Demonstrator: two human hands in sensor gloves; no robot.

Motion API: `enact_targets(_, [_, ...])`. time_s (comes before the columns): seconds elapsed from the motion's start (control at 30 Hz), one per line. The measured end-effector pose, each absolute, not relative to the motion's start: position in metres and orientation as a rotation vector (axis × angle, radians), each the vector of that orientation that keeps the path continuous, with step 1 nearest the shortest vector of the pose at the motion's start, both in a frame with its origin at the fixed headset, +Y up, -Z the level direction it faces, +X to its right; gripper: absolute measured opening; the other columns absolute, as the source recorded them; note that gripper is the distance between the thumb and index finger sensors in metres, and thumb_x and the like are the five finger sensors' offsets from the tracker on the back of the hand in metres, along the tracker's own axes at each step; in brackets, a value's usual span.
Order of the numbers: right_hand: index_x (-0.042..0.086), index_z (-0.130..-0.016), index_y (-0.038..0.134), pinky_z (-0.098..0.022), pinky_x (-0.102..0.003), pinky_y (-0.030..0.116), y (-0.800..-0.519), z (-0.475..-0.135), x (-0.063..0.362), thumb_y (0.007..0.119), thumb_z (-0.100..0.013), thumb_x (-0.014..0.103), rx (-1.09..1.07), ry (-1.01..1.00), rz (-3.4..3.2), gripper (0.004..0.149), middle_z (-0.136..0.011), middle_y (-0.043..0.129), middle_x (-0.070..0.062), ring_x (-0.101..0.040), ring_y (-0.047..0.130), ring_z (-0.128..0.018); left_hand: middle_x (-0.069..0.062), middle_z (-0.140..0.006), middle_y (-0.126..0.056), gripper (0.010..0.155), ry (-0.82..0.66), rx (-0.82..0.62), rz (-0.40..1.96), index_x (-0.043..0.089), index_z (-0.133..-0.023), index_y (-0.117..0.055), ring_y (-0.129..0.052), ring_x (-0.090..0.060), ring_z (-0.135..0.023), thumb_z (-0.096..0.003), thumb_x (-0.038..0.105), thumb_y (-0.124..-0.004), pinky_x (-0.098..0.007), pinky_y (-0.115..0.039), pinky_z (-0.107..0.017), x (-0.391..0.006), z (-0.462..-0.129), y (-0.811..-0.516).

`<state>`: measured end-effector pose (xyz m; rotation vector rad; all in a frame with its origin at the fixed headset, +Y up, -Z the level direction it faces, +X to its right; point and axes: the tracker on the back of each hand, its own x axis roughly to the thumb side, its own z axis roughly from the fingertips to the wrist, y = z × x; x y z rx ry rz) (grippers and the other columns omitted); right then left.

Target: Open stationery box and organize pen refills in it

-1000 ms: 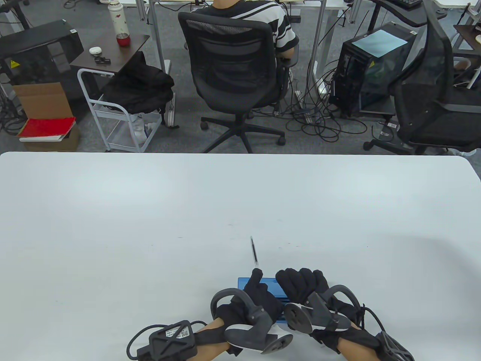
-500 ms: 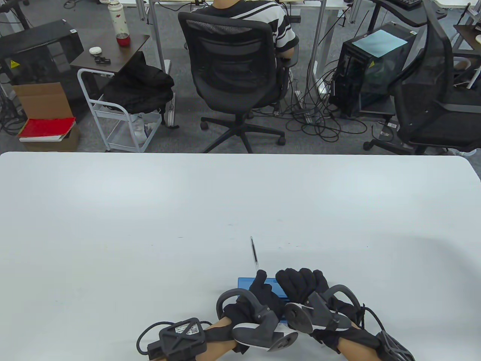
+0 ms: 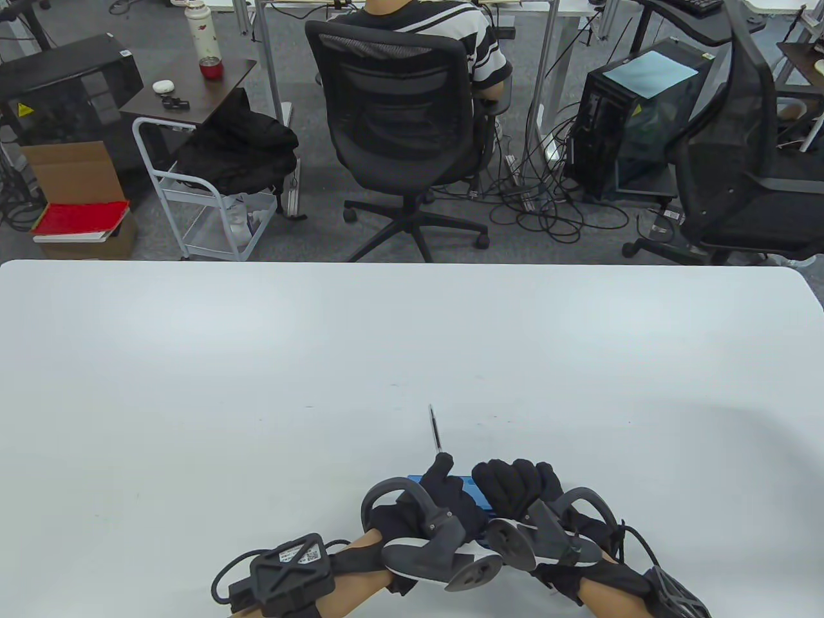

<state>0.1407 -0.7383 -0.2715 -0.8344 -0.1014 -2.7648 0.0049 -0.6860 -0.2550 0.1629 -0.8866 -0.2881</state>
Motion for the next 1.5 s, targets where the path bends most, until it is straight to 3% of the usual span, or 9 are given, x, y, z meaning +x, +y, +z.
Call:
enact_targets(0.27, [0.012,-0.112,0.003,-0.077,-0.069,0.048,-0.738,-0.271,0.140,0.084,-0.035,0.058,-0.833,-0.101,-2.764,0.120,-0.122,0.028,-0.020,-0.053,0.047,-0.106,0.006,-0.085,-0.100,0.044,-0.760,0.192,-0.242,0.028,-0.090,-0.086,-0.099,-0.023,-0.087,-0.0468,0.030,-0.094,-0.062,-0.059,-0.083,-0.012,-0.280,-0.649])
enact_targets(0.5, [0.012,-0.112,0.003,-0.077,-0.069,0.048,-0.738,-0.271,0.140,0.084,-0.035,0.058,-0.833,-0.101,-2.764,0.120,-0.122,0.028,-0.020,-0.053,0.047,-0.106,0.007,-0.087,-0.099,0.044,-0.690,0.164,-0.261,0.029,-0.090,-0.086,-0.097,-0.022,-0.089,-0.0473,0.030,-0.094,-0.062,-0.057,-0.085,-0.016,-0.308,-0.642])
enact_targets(0.77, [0.012,-0.112,0.003,-0.077,-0.069,0.048,-0.738,-0.271,0.140,0.084,-0.036,0.058,-0.834,-0.100,-2.762,0.120,-0.122,0.028,-0.020,-0.053,0.047,-0.106,0.008,-0.090,-0.097,0.045,-0.629,0.102,-0.286,0.031,-0.091,-0.085,-0.095,-0.022,-0.092,-0.0476,0.030,-0.094,-0.062,-0.055,-0.086,-0.020,-0.342,-0.658])
enact_targets(1.03, [0.012,-0.112,0.003,-0.077,-0.069,0.048,-0.738,-0.271,0.141,0.084,-0.036,0.058,-0.837,-0.101,-2.763,0.120,-0.122,0.028,-0.020,-0.053,0.047,-0.106,0.011,-0.107,-0.084,0.051,-0.589,0.027,-0.290,0.036,-0.097,-0.081,-0.087,-0.022,-0.101,-0.0478,0.031,-0.094,-0.062,-0.050,-0.088,-0.026,-0.372,-0.682])
enact_targets(1.5, [0.012,-0.112,0.003,-0.077,-0.069,0.047,-0.739,-0.271,0.141,0.084,-0.036,0.058,-0.839,-0.105,-2.767,0.120,-0.122,0.028,-0.020,-0.053,0.047,-0.106,0.019,-0.115,-0.075,0.057,-0.598,-0.059,-0.269,0.043,-0.101,-0.077,-0.081,-0.023,-0.107,-0.0484,0.031,-0.094,-0.063,-0.045,-0.090,-0.026,-0.397,-0.713])
